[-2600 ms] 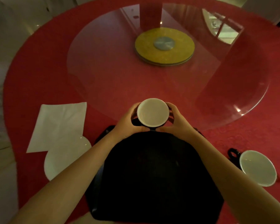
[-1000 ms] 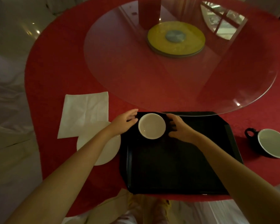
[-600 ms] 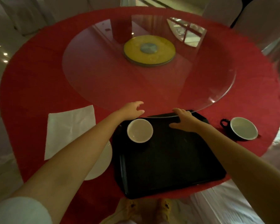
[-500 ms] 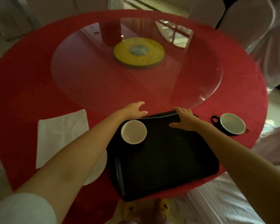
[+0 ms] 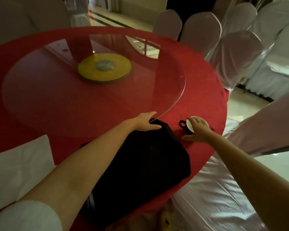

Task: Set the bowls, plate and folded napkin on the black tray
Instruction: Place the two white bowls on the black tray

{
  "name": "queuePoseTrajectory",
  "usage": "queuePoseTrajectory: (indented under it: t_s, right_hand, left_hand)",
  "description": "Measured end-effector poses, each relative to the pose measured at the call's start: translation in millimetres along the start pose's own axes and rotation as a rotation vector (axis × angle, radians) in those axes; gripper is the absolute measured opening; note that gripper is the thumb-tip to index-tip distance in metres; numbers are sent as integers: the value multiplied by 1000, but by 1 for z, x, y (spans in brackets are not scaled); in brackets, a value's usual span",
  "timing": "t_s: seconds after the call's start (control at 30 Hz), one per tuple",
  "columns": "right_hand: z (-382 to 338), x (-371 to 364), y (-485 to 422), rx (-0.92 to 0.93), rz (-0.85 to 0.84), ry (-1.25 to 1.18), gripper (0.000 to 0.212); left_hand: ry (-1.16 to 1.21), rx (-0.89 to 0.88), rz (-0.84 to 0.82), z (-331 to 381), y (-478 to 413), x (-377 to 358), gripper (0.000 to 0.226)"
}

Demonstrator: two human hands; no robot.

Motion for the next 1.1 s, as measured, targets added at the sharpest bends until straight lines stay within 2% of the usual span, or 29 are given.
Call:
queuePoseTrajectory:
  t_s: [0.3,0.5,0.77,1.1]
  right_hand:
    - [97,6,-25,-41,-26,-14,106]
    - [141,-12,-47,-77,-106,-67,109]
    - [154,-39,-82,-12,-159,-132,113]
    - [145,-58,-111,132,-123,-464,106]
  left_hand:
    - [-124,-14,-68,46,-79,-39,94]
    - [-236,72,-88,54,-129,-73,107]
    - [-115,125,-68,46,-168,-95,118]
    - [153,72,83,35,-187,-109,104]
Point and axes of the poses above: each hand's wrist, its own y-axis away from the middle knuckle, its own x-axis out of the back of the hand, z = x × y, the point moved 2 cm from there along -y, towards the middle knuckle, and after that the axes turned 9 degrees about -x, right-handed, at the moved point
